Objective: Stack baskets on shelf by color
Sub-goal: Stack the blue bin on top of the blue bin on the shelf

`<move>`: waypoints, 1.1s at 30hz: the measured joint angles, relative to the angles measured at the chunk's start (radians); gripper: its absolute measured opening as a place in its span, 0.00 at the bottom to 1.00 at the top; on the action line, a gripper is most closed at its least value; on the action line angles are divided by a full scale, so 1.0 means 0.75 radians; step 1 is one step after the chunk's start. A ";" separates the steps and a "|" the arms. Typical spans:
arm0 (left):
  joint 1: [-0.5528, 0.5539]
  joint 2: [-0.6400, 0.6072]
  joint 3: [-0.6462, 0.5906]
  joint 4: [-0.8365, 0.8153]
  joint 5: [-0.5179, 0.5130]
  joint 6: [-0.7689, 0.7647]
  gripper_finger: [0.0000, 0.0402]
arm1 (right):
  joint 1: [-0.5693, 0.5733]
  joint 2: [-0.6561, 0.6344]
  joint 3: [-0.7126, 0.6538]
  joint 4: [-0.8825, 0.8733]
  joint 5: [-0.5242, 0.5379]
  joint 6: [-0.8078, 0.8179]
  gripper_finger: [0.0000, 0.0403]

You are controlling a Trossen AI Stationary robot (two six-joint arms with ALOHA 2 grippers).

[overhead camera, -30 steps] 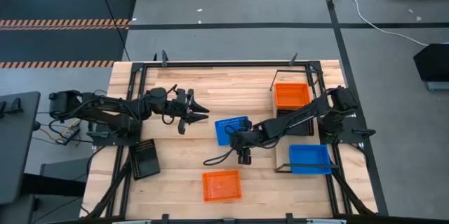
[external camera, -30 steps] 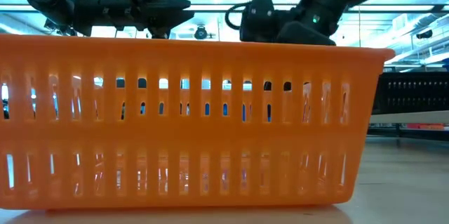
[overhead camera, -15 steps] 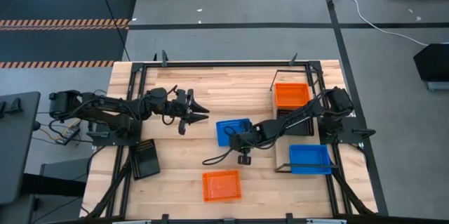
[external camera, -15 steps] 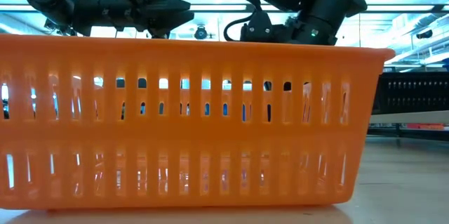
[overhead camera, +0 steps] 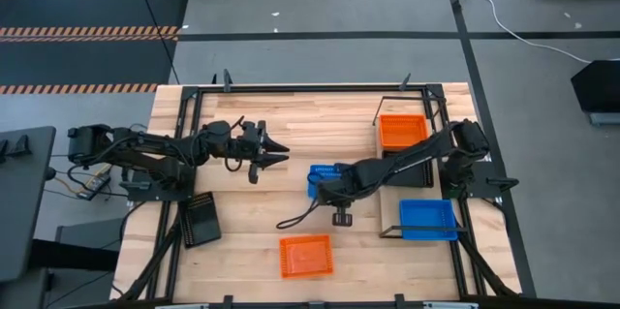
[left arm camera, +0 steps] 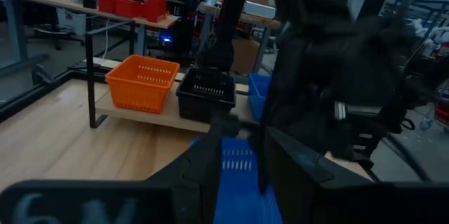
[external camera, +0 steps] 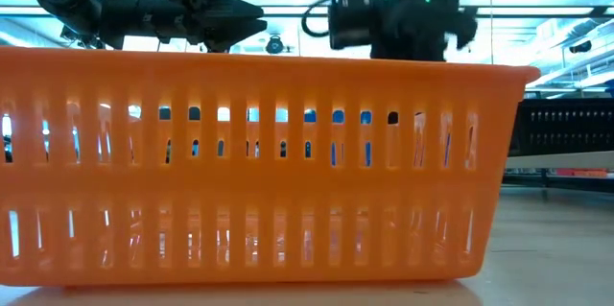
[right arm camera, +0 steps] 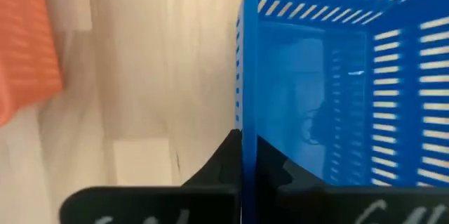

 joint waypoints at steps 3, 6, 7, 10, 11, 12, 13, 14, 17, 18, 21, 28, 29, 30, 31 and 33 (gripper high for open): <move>0.001 0.000 0.000 0.005 -0.019 0.001 0.29 | 0.002 0.000 0.141 -0.208 0.004 -0.001 0.02; 0.002 0.000 0.000 0.013 -0.093 0.000 0.29 | 0.006 0.000 0.267 -0.365 -0.006 0.011 0.04; 0.002 0.000 0.000 0.011 -0.121 0.000 0.29 | 0.008 -0.001 0.302 -0.403 -0.021 0.020 0.05; 0.002 0.000 0.000 0.006 -0.158 -0.007 0.29 | 0.022 -0.002 0.391 -0.507 -0.078 0.047 0.05; 0.002 0.000 0.000 0.006 -0.160 -0.006 0.29 | 0.031 -0.002 0.420 -0.545 -0.093 0.068 0.04; 0.002 0.000 0.000 0.006 -0.160 -0.002 0.29 | 0.042 -0.002 0.449 -0.579 -0.101 0.099 0.03; 0.001 0.000 0.000 0.006 -0.160 0.000 0.29 | 0.056 -0.003 0.476 -0.603 -0.106 0.127 0.02; 0.001 0.000 0.000 0.006 -0.160 0.000 0.29 | 0.071 -0.003 0.500 -0.625 -0.110 0.144 0.02; 0.001 0.000 0.000 0.006 -0.160 0.000 0.29 | 0.121 -0.003 0.565 -0.700 -0.110 0.175 0.02; 0.001 0.000 0.000 0.006 -0.160 -0.002 0.29 | 0.136 -0.003 0.585 -0.719 -0.114 0.188 0.03; -0.009 0.000 0.000 0.008 -0.155 -0.022 0.29 | 0.172 -0.003 0.641 -0.837 -0.122 0.268 0.05; -0.029 0.000 0.000 0.035 -0.151 -0.021 0.29 | 0.266 -0.003 0.779 -1.120 -0.136 0.462 0.02; -0.029 0.000 0.000 0.035 -0.150 -0.020 0.29 | 0.279 -0.003 0.799 -1.154 -0.135 0.492 0.02; -0.028 0.000 0.000 0.034 -0.144 -0.021 0.29 | 0.293 -0.003 0.811 -1.160 -0.136 0.518 0.02; -0.028 0.000 0.000 0.034 -0.139 -0.021 0.29 | 0.308 -0.016 0.815 -1.144 -0.140 0.535 0.02; -0.028 0.000 0.000 0.035 -0.135 -0.021 0.29 | 0.339 -0.048 0.815 -1.139 -0.139 0.588 0.03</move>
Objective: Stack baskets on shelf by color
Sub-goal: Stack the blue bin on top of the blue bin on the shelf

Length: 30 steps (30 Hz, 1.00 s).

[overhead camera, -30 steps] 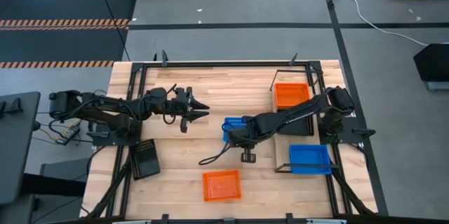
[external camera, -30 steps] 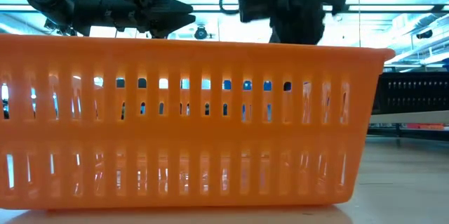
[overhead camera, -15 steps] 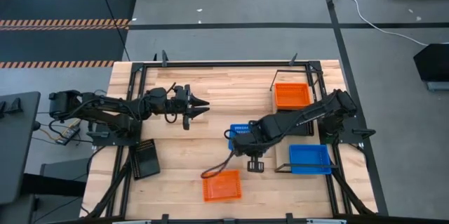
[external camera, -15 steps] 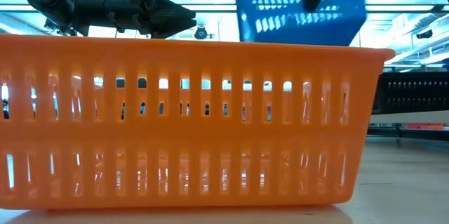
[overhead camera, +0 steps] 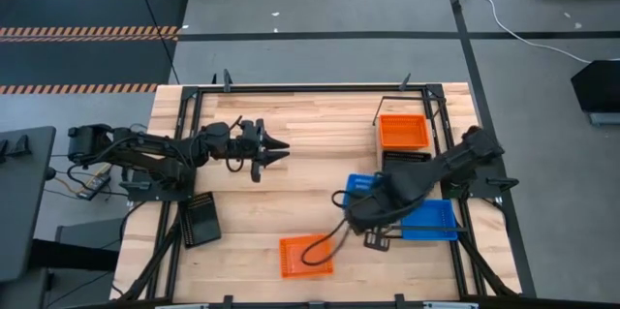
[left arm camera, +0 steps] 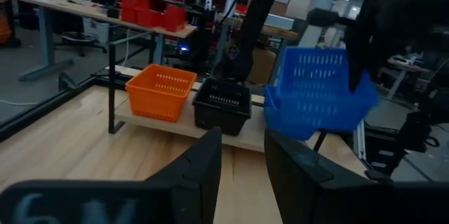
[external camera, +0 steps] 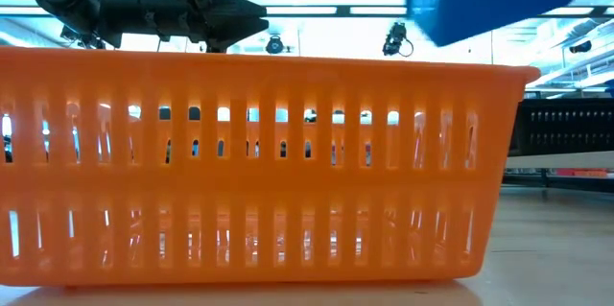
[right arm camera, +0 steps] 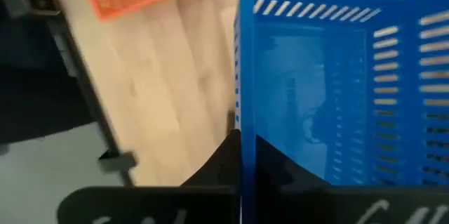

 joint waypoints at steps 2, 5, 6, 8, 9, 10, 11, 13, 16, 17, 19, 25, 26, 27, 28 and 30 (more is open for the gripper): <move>-0.001 0.000 0.000 0.001 0.002 0.000 0.29 | 0.034 -0.039 0.000 -0.016 0.012 0.080 0.04; 0.000 0.000 0.000 0.006 0.001 -0.005 0.29 | 0.091 -0.108 -0.009 -0.014 0.090 0.185 0.04; -0.001 0.000 0.000 0.006 0.001 -0.005 0.29 | 0.111 -0.133 -0.009 -0.012 0.117 0.216 0.04; -0.001 0.000 0.000 0.006 0.001 -0.005 0.29 | 0.154 -0.177 -0.009 -0.013 0.172 0.253 0.02; -0.001 0.000 0.000 0.006 0.001 -0.006 0.29 | 0.178 -0.196 -0.009 -0.013 0.196 0.269 0.02; -0.001 0.000 0.000 0.006 0.002 -0.010 0.29 | 0.201 -0.212 -0.009 -0.013 0.218 0.284 0.02; -0.001 0.000 0.000 0.006 0.002 -0.012 0.29 | 0.222 -0.226 -0.009 -0.012 0.233 0.299 0.02; -0.001 0.000 0.000 0.006 0.001 -0.015 0.29 | 0.264 -0.250 -0.009 -0.012 0.264 0.340 0.03; -0.001 0.000 0.000 0.006 0.002 -0.015 0.29 | 0.316 -0.263 -0.014 -0.010 0.276 0.404 0.05; -0.001 0.000 0.000 0.006 0.002 -0.015 0.29 | 0.331 -0.264 -0.027 -0.010 0.276 0.423 0.05; -0.001 0.000 0.000 0.005 0.002 -0.015 0.29 | 0.365 -0.274 -0.082 -0.008 0.261 0.474 0.04; -0.012 0.000 0.000 0.005 0.001 -0.017 0.29 | 0.463 -0.349 -0.321 -0.013 0.109 0.716 0.02; -0.014 0.000 0.000 0.005 0.001 -0.017 0.29 | 0.488 -0.372 -0.349 -0.011 0.117 0.760 0.03; -0.015 0.000 0.000 0.005 0.001 -0.017 0.29 | 0.513 -0.396 -0.374 -0.012 0.136 0.799 0.04; -0.016 0.000 0.000 0.005 0.002 -0.016 0.29 | 0.539 -0.418 -0.395 -0.014 0.160 0.835 0.04; -0.016 0.000 0.000 0.005 0.001 -0.014 0.29 | 0.585 -0.459 -0.434 -0.011 0.206 0.894 0.04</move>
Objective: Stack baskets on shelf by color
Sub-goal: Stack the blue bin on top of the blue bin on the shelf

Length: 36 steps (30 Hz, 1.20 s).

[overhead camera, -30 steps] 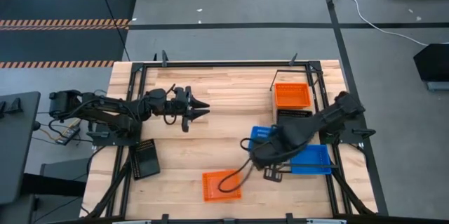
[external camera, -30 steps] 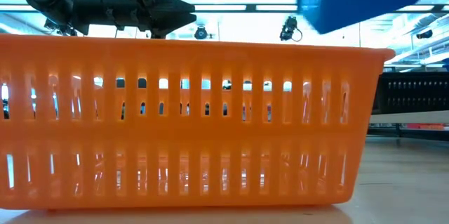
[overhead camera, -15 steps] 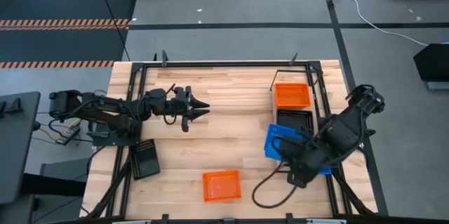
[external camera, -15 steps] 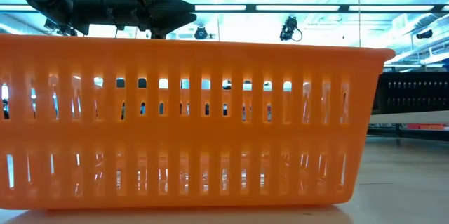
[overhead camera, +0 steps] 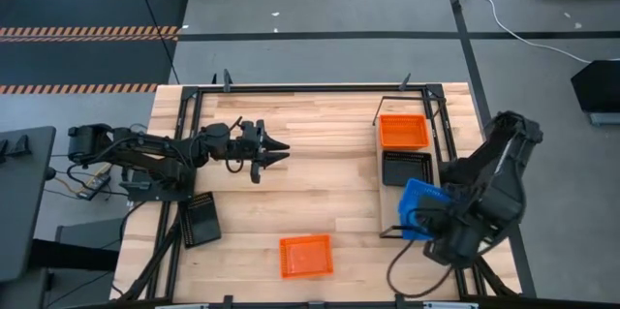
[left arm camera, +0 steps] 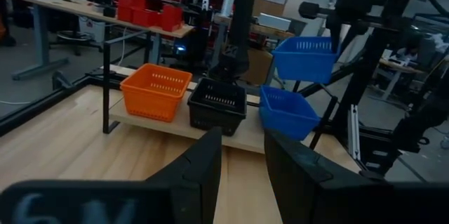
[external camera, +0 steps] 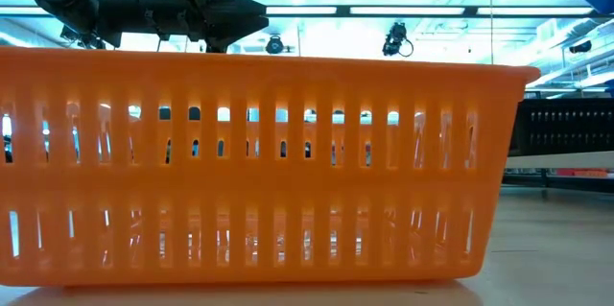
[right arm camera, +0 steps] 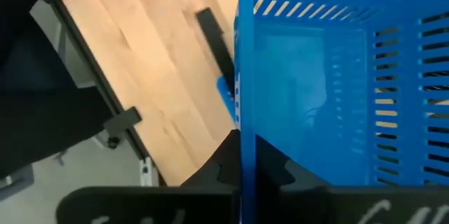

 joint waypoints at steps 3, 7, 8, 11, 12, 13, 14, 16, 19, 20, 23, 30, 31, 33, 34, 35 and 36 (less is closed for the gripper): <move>0.000 0.000 0.000 0.000 0.000 0.001 0.29 | 0.060 -0.054 -0.064 -0.001 0.035 0.052 0.03; 0.000 0.000 0.000 0.000 0.000 0.002 0.29 | 0.105 -0.094 -0.152 -0.001 0.054 0.044 0.02; 0.000 0.000 0.000 0.000 -0.001 0.002 0.29 | 0.112 -0.103 -0.175 -0.001 0.054 0.038 0.02; 0.000 0.000 0.000 0.000 -0.001 0.002 0.29 | 0.128 -0.132 -0.244 -0.002 0.058 0.012 0.04; 0.000 0.000 0.000 0.000 -0.001 0.003 0.29 | 0.133 -0.137 -0.264 -0.002 0.058 0.007 0.04; 0.000 0.000 0.000 0.000 -0.001 0.003 0.29 | 0.138 -0.141 -0.283 0.000 0.057 -0.003 0.04; 0.000 0.000 0.000 0.000 -0.001 0.003 0.29 | 0.141 -0.145 -0.301 0.004 0.054 -0.021 0.04; 0.000 0.000 0.000 0.000 -0.001 0.004 0.29 | 0.147 -0.154 -0.333 0.027 0.037 -0.080 0.03; 0.000 0.000 0.000 -0.001 -0.001 0.004 0.29 | 0.148 -0.157 -0.356 0.035 0.000 -0.154 0.02; 0.000 0.000 0.000 -0.001 -0.001 0.004 0.29 | 0.148 -0.157 -0.356 0.036 -0.005 -0.171 0.02; 0.000 0.000 0.000 -0.001 -0.001 0.004 0.29 | 0.148 -0.159 -0.356 0.053 -0.007 -0.199 0.03; 0.000 0.000 0.000 -0.001 -0.001 0.004 0.29 | 0.148 -0.218 -0.356 0.134 -0.007 -0.197 0.02; 0.000 0.000 0.000 -0.001 -0.001 0.004 0.29 | 0.148 -0.235 -0.356 0.137 -0.007 -0.186 0.02; 0.000 0.000 0.000 -0.001 -0.001 0.000 0.29 | 0.148 -0.269 -0.356 0.140 -0.005 -0.162 0.02; 0.000 0.000 0.000 -0.001 -0.001 -0.001 0.29 | 0.148 -0.287 -0.356 0.139 0.004 -0.153 0.02; 0.000 0.000 0.000 -0.001 -0.001 -0.002 0.29 | 0.148 -0.300 -0.356 0.139 0.017 -0.145 0.02; 0.000 0.000 0.000 -0.001 0.000 -0.006 0.29 | 0.148 -0.309 -0.356 0.137 0.024 -0.146 0.02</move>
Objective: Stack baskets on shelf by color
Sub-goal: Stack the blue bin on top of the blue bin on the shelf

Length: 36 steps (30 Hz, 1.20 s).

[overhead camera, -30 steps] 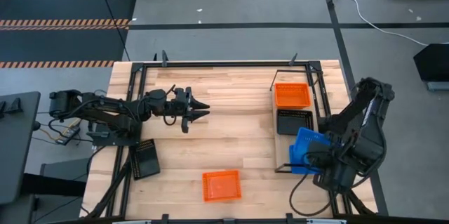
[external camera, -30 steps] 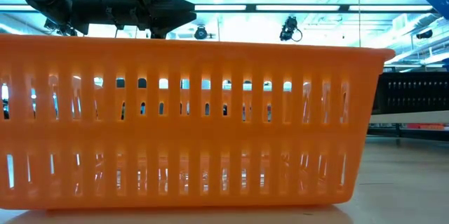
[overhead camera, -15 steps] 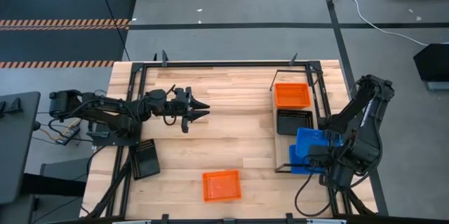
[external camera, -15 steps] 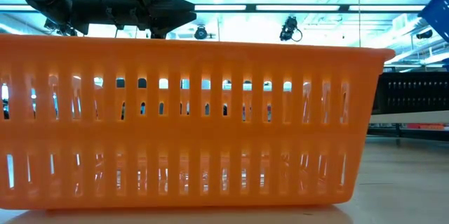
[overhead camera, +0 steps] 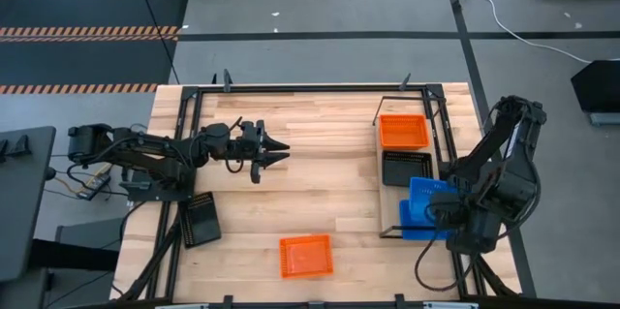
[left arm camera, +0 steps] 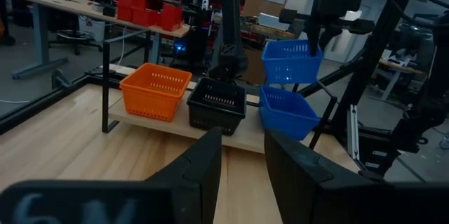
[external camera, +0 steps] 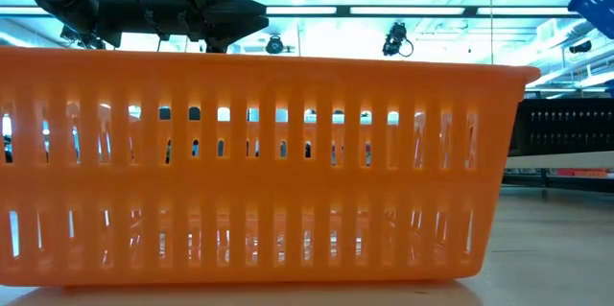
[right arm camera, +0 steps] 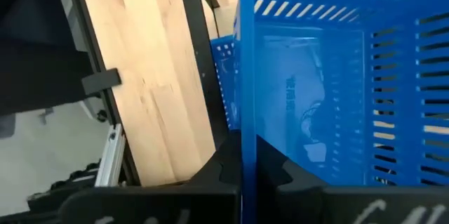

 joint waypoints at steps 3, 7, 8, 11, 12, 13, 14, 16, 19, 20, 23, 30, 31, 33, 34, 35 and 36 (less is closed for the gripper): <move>0.000 0.000 0.000 0.000 0.000 -0.001 0.29 | 0.000 -0.002 0.000 -0.005 0.000 -0.045 0.02; 0.000 0.000 0.000 0.000 0.000 -0.003 0.29 | 0.000 0.009 -0.044 -0.008 -0.013 -0.127 0.02; 0.000 0.000 0.000 0.000 0.000 -0.003 0.29 | 0.000 0.009 -0.069 -0.007 -0.026 -0.127 0.02; 0.000 0.000 0.000 0.000 0.000 -0.005 0.29 | 0.000 0.008 -0.144 0.020 -0.057 -0.121 0.02; 0.000 0.000 0.000 0.000 0.000 -0.005 0.29 | -0.001 0.008 -0.169 0.055 -0.066 -0.121 0.02; 0.000 0.000 0.000 0.000 0.000 -0.005 0.29 | 0.000 0.008 -0.194 0.096 -0.073 -0.128 0.02; 0.000 0.000 0.000 0.000 0.000 -0.005 0.29 | 0.000 0.008 -0.214 0.132 -0.078 -0.137 0.02; 0.000 0.000 0.000 0.000 0.000 0.001 0.29 | 0.000 0.004 -0.247 0.184 -0.083 -0.153 0.02; 0.001 0.000 0.000 0.000 0.000 0.004 0.29 | -0.001 0.004 -0.277 0.258 -0.109 -0.157 0.02; 0.000 0.000 0.000 0.000 0.000 0.005 0.29 | -0.001 0.005 -0.281 0.271 -0.118 -0.155 0.02; 0.001 0.000 0.000 0.000 0.000 0.005 0.29 | -0.001 0.005 -0.284 0.279 -0.124 -0.154 0.02; 0.001 0.000 0.000 0.000 0.000 0.004 0.29 | 0.000 0.005 -0.284 0.274 -0.100 -0.131 0.06; 0.001 0.000 0.000 0.000 0.000 0.004 0.29 | -0.001 0.005 -0.284 0.272 -0.100 -0.126 0.07; 0.001 0.000 0.000 0.000 0.000 0.005 0.29 | -0.001 0.005 -0.284 0.270 -0.100 -0.117 0.09; 0.001 0.000 0.000 0.000 0.000 0.006 0.29 | -0.001 0.005 -0.280 0.266 -0.099 -0.116 0.10; 0.001 0.000 0.000 0.000 0.000 0.005 0.29 | -0.001 0.006 -0.273 0.264 -0.099 -0.116 0.10; 0.001 0.000 0.000 0.000 0.000 0.005 0.29 | -0.001 0.006 -0.265 0.262 -0.099 -0.115 0.11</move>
